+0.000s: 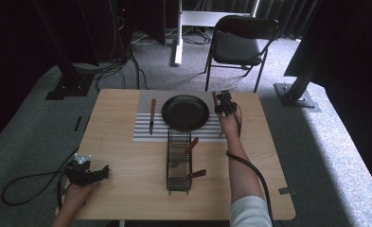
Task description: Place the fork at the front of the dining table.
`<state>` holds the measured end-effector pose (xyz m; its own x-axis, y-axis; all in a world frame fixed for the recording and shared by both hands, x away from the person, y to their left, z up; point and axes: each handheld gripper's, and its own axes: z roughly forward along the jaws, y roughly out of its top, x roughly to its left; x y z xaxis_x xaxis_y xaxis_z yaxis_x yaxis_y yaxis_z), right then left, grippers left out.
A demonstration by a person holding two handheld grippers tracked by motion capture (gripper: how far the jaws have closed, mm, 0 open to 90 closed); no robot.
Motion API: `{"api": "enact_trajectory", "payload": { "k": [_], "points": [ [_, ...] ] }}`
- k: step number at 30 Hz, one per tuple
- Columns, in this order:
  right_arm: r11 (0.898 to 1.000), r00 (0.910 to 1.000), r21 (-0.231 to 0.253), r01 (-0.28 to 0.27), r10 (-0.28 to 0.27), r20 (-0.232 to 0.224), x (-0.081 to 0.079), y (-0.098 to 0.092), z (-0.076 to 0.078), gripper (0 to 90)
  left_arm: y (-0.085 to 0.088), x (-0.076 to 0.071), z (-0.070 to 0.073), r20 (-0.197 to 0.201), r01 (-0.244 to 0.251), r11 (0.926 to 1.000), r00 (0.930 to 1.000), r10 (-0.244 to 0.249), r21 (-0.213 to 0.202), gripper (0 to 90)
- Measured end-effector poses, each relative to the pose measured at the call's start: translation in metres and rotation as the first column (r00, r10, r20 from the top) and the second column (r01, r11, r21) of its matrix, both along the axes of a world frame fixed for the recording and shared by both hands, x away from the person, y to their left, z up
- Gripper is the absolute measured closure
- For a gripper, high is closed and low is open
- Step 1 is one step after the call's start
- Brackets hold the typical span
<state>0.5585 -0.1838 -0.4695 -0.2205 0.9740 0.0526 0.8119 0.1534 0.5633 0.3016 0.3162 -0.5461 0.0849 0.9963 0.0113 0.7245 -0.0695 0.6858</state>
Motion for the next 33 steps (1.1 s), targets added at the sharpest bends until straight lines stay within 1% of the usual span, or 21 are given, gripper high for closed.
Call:
{"api": "enact_trajectory", "payload": {
  "k": [3, 6, 7, 10, 12, 16, 17, 19, 22, 24, 26, 27, 28, 30, 32, 33],
  "points": [
    [0.999, 0.9989, -0.023, 0.024, -0.025, -0.040, 0.010, 0.004, -0.009, 80.6, 0.000, 0.000, 0.000, 0.000, -0.001, 1.0000, 1.0000, 0.001, 0.000, 1.0],
    [0.999, 0.9978, -0.034, 0.033, -0.035, -0.057, 0.016, 0.007, -0.015, 80.6, 0.000, 0.000, 0.000, 0.000, 0.000, 1.0000, 1.0000, 0.000, 0.000, 1.0],
    [0.998, 0.9957, -0.036, 0.048, -0.051, -0.077, 0.019, 0.008, -0.023, 80.5, 0.000, 0.000, 0.000, 0.000, 0.000, 1.0000, 1.0000, 0.000, 0.000, 1.0],
    [0.997, 0.9920, -0.038, 0.070, -0.073, -0.103, 0.022, 0.008, -0.035, 80.5, 0.000, 0.000, 0.000, 0.000, -0.001, 1.0000, 1.0000, 0.001, 0.000, 1.0],
    [0.996, 0.9922, -0.050, 0.067, -0.072, -0.101, 0.022, 0.009, -0.040, 80.5, 0.000, 0.000, 0.000, 0.000, 0.000, 1.0000, 1.0000, 0.000, 0.000, 1.0],
    [0.996, 0.9931, -0.045, 0.071, -0.075, -0.090, 0.022, 0.008, -0.040, 78.7, 0.000, 0.000, 0.000, 0.000, 0.000, 1.0000, 1.0000, 0.000, 0.000, 1.0],
    [0.996, 0.9929, -0.035, 0.077, -0.080, -0.088, 0.021, 0.007, -0.039, 74.3, 0.000, 0.000, 0.000, 0.000, 0.000, 1.0000, 1.0000, 0.000, 0.000, 1.0],
    [0.996, 0.9929, -0.014, 0.089, -0.090, -0.078, 0.018, 0.004, -0.033, 69.0, 0.000, 0.000, 0.000, 0.000, 0.000, 1.0000, 1.0000, 0.000, 0.000, 1.0],
    [0.997, 0.9953, 0.024, 0.074, -0.072, -0.065, 0.008, -0.002, -0.022, 68.5, 0.000, 0.000, 0.000, 0.000, 0.000, 1.0000, 1.0000, 0.000, 0.000, 1.0],
    [0.997, 0.9969, 0.045, 0.062, -0.060, -0.051, -0.001, -0.007, -0.016, 68.2, 0.000, 0.000, 0.000, 0.000, 0.000, 1.0000, 1.0000, 0.000, 0.000, 1.0],
    [0.997, 0.9978, 0.057, 0.048, -0.046, -0.048, -0.013, -0.012, -0.012, 68.2, 0.000, 0.000, 0.000, 0.001, 0.000, 1.0000, 1.0000, 0.000, 0.000, 1.0],
    [0.998, 0.9983, 0.058, 0.040, -0.037, -0.046, -0.019, -0.014, -0.011, 68.2, 0.000, 0.000, 0.000, 0.000, 0.000, 1.0000, 1.0000, 0.000, 0.000, 1.0],
    [0.998, 0.9986, 0.059, 0.031, -0.028, -0.045, -0.024, -0.016, -0.011, 66.2, 0.000, 0.000, 0.000, 0.001, 0.000, 1.0000, 1.0000, 0.000, 0.000, 1.0],
    [0.995, 0.9988, 0.094, 0.019, -0.014, -0.046, -0.035, -0.019, -0.013, 65.0, 0.000, 0.000, 0.000, 0.000, 0.000, 1.0000, 1.0000, 0.000, 0.000, 1.0],
    [0.997, 0.9989, 0.081, 0.005, -0.002, -0.047, -0.044, -0.020, -0.016, 68.2, 0.000, 0.000, 0.000, 0.000, 0.000, 1.0000, 1.0000, 0.000, 0.000, 1.0],
    [0.997, 0.9985, 0.080, 0.000, 0.004, -0.055, -0.047, -0.019, -0.018, 70.6, 0.000, 0.000, 0.000, 0.001, -0.001, 1.0000, 1.0000, 0.001, -0.001, 1.0]
  ]
}}
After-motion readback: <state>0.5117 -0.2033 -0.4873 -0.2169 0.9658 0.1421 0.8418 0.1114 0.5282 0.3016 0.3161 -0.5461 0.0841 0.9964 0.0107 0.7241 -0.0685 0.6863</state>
